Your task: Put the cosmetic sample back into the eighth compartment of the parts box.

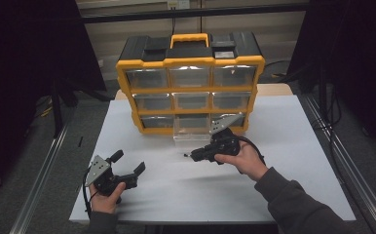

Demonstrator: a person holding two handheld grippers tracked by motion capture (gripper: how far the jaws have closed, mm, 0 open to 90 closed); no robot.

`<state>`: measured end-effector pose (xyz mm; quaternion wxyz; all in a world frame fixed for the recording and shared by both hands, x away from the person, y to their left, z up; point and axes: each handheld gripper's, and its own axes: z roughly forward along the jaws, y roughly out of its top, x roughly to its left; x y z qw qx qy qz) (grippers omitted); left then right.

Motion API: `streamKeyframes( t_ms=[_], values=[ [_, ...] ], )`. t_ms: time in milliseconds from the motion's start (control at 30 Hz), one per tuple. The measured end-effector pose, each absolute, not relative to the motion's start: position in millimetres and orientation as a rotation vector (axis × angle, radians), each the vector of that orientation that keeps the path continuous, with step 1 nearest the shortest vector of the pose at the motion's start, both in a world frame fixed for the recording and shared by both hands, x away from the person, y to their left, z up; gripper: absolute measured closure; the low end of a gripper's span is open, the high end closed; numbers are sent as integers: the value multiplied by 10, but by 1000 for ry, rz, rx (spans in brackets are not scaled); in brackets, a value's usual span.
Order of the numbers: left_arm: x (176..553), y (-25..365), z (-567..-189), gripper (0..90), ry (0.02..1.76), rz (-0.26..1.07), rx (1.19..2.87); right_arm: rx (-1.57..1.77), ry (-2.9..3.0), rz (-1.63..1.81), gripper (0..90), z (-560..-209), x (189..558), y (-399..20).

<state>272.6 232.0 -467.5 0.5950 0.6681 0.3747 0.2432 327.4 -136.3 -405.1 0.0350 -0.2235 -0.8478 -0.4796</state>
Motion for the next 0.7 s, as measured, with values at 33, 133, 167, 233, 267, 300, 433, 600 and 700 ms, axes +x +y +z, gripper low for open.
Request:
streamKeyframes(
  t_ms=[33, 133, 167, 233, 267, 300, 433, 600, 700],
  values=[
    [2726, 2320, -4675, 22, 870, 565, 1552, -687, -2605, -1474, 817, -4042, 3281, -1367],
    [2726, 2324, -4674, 22, 868, 566, 1556, -689, -2610, -1473, 817, -4014, 3298, -1378],
    [2727, 2320, -4675, 22, 871, 565, 1552, -688, -2612, -1475, 817, -4003, 3307, -1382],
    [2727, 2318, -4676, 22, 870, 563, 1551, -694, -2608, -1483, 817, -3973, 3329, -1392],
    [2727, 2318, -4675, 22, 869, 563, 1552, -694, -2608, -1483, 817, -3973, 3329, -1392],
    [2727, 2319, -4675, 22, 871, 564, 1552, -696, -2601, -1486, 817, -3960, 3346, -1397],
    [2728, 2323, -4673, 21, 867, 557, 1550, -696, -2607, -1487, 817, -3944, 3363, -1404],
    [2728, 2330, -4678, 21, 865, 554, 1560, -704, -2616, -1476, 817, -3918, 3387, -1412],
    [2731, 2331, -4677, 21, 871, 559, 1552, -705, -2618, -1479, 817, -3900, 3405, -1415]
  ],
)
